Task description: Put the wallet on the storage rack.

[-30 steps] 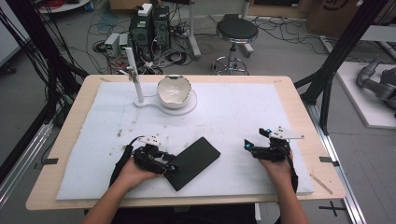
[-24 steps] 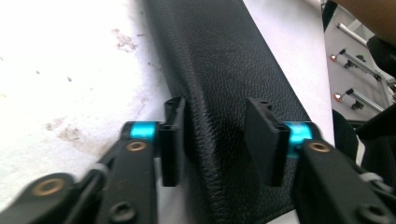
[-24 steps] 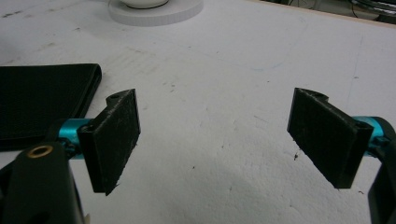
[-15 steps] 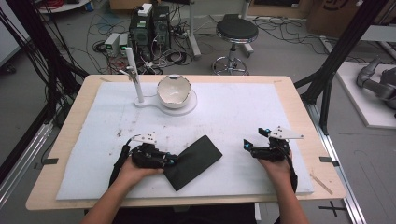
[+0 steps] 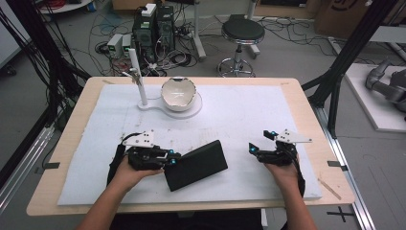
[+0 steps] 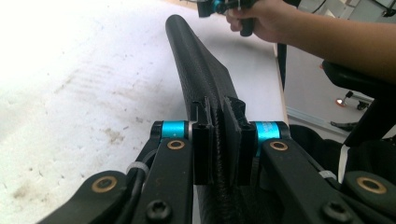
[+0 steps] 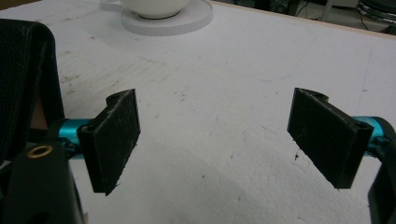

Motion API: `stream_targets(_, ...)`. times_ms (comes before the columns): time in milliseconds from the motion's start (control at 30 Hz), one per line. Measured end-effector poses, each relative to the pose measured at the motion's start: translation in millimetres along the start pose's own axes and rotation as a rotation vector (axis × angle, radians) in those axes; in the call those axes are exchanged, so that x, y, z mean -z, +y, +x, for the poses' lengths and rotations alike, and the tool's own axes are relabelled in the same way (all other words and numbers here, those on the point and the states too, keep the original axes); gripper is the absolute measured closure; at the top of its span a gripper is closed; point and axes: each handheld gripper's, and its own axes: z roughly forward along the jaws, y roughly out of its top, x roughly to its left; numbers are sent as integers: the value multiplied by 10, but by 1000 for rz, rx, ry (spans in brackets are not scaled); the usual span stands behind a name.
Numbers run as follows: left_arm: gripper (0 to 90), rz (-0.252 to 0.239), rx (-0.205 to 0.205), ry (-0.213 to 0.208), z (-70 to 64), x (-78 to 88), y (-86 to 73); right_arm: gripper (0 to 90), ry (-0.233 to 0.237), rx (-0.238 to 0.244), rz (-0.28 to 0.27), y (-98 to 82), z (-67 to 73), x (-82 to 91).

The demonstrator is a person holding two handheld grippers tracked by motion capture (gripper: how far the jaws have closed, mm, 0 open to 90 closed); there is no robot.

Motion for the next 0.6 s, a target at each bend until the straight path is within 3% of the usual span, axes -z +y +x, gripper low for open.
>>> stream_targets(100,819,-9,-7,-14,-13,-2,18,173,18,6,-6,17,21,-7)
stream_targets(167,819,-30,-26,-13,-38,5,41,173,67,12,-19,52,65,-20)
stream_targets(200,820,-30,-26,-13,-38,5,41,173,67,12,-19,52,65,-20)
stream_targets(333,819,-53,-87,-9,-86,69,123,173,185,45,-36,141,158,-31)
stream_targets(600,819,-81,-155,-36,-154,91,200,173,409,80,-61,303,382,-75)
